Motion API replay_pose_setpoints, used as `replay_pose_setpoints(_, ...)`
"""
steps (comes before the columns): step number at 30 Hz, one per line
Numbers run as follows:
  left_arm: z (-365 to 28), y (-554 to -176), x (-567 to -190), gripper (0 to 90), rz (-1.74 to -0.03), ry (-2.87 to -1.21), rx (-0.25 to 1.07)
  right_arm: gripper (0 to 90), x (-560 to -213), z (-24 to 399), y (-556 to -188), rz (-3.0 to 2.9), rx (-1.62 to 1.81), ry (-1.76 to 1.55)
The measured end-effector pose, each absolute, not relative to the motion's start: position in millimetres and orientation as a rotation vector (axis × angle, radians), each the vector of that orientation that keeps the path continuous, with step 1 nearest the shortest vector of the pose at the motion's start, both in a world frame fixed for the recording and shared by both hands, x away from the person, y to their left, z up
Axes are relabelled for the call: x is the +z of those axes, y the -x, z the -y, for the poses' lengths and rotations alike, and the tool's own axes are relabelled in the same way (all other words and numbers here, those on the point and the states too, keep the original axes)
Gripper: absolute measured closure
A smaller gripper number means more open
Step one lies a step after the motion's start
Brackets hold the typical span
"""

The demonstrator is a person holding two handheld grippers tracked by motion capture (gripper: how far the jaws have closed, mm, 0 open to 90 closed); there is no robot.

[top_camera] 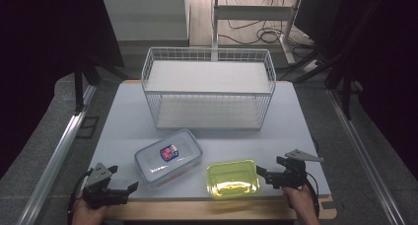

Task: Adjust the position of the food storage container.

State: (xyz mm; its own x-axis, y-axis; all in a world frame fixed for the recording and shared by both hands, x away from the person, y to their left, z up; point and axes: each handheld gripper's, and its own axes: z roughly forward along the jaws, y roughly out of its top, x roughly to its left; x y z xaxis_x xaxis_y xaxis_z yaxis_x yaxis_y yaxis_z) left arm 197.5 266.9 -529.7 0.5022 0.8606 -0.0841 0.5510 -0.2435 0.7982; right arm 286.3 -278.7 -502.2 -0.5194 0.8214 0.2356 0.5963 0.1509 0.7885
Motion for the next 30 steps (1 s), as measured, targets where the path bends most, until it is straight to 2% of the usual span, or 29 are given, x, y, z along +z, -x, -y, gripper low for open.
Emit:
replay_pose_setpoints(22, -264.9, -198.1, -531.1, 3.6, -1.131, -1.947, 0.477, 0.0, -492.1, 259.0, -280.5, -2.28, 1.16, -1.279)
replay_pose_setpoints(30, -264.5, -198.1, -530.8, 3.7, -1.127, -1.944, 0.48, 40.8, -470.6, 230.5, -261.6, -2.328, 1.162, -1.122)
